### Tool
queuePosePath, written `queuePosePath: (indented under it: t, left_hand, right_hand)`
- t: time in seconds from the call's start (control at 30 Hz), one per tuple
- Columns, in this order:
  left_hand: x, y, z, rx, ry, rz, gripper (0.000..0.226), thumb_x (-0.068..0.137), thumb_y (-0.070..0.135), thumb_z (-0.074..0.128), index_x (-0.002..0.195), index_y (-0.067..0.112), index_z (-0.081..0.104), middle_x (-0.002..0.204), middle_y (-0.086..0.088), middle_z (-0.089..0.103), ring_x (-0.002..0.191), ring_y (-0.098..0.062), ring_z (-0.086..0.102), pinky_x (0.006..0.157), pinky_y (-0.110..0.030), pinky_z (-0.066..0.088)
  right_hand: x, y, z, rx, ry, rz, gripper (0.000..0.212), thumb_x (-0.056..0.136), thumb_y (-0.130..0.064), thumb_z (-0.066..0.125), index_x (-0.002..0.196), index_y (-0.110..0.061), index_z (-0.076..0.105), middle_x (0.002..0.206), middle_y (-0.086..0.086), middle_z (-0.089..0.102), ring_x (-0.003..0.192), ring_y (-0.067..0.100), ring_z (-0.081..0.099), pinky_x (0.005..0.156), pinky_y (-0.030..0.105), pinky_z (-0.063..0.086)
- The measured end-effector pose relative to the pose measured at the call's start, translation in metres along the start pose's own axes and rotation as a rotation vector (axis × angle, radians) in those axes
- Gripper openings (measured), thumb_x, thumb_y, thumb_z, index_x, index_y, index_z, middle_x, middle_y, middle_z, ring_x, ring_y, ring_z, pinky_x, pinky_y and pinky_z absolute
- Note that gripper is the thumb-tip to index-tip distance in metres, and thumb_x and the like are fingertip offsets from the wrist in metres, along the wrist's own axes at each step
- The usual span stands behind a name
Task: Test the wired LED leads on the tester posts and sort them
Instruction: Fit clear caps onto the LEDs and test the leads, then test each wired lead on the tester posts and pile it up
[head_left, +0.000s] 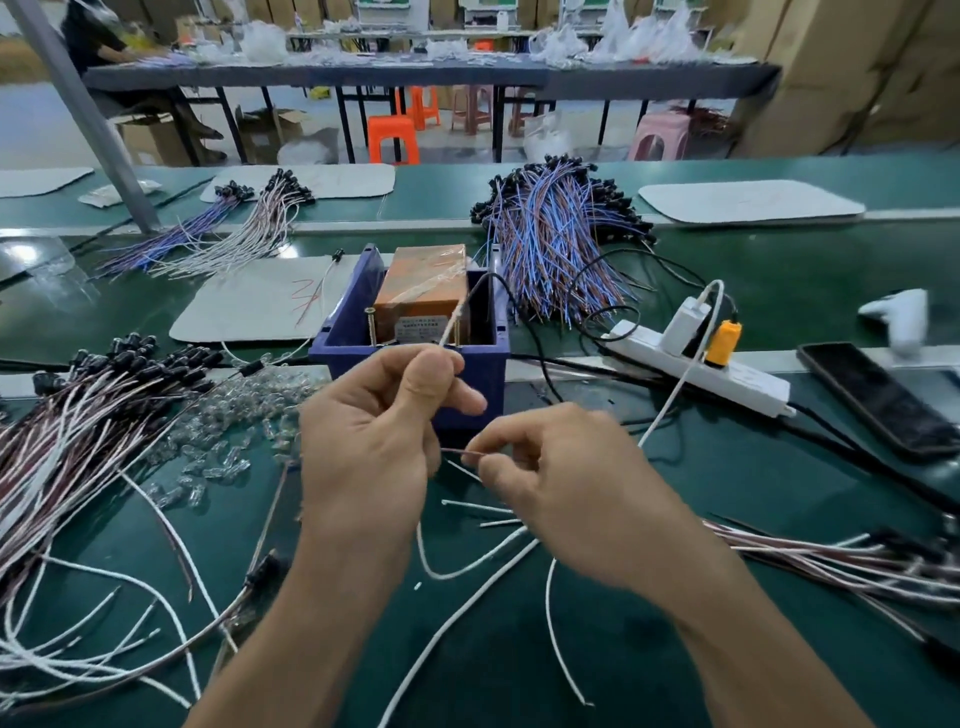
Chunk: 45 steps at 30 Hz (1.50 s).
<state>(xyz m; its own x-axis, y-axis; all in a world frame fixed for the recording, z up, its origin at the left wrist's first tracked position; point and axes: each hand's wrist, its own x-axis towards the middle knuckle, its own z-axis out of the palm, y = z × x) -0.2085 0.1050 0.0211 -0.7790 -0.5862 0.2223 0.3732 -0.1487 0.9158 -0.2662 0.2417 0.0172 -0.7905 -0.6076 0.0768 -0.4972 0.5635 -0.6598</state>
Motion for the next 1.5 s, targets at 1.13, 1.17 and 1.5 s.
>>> queuePosePath:
  t: [1.13, 1.17, 1.5]
  left_hand:
    - [-0.033, -0.070, 0.019, 1.200, 0.117, -0.056, 0.059, 0.080, 0.069, 0.049, 0.048, 0.021, 0.062, 0.048, 0.004, 0.056, 0.052, -0.021, 0.049, 0.056, -0.032, 0.037]
    - [-0.035, -0.068, 0.022, 1.223, 0.087, 0.031, 0.057, 0.081, 0.069, 0.053, 0.050, 0.022, 0.061, 0.047, 0.009, 0.055, 0.052, -0.015, 0.049, 0.054, -0.029, 0.034]
    - [-0.063, -0.106, 0.093, 1.040, -0.850, 0.366, 0.043, 0.081, 0.020, 0.081, 0.122, 0.031, 0.074, 0.111, 0.011, 0.074, 0.104, -0.015, 0.062, 0.093, -0.029, 0.043]
  right_hand:
    - [-0.118, 0.152, -0.046, -0.513, 0.210, 0.293, 0.025, 0.088, -0.006, 0.046, 0.083, -0.029, 0.055, 0.083, -0.007, 0.051, 0.086, 0.022, 0.049, 0.083, 0.035, 0.035]
    - [-0.116, 0.155, -0.041, -0.487, 0.241, 0.264, 0.027, 0.086, -0.004, 0.047, 0.083, -0.029, 0.055, 0.080, -0.008, 0.048, 0.082, 0.020, 0.045, 0.083, 0.035, 0.036]
    - [-0.104, 0.155, -0.020, -0.130, 0.286, 0.028, 0.043, 0.072, 0.002, 0.049, 0.100, -0.016, 0.077, 0.097, -0.002, 0.068, 0.093, 0.018, 0.054, 0.086, 0.028, 0.045]
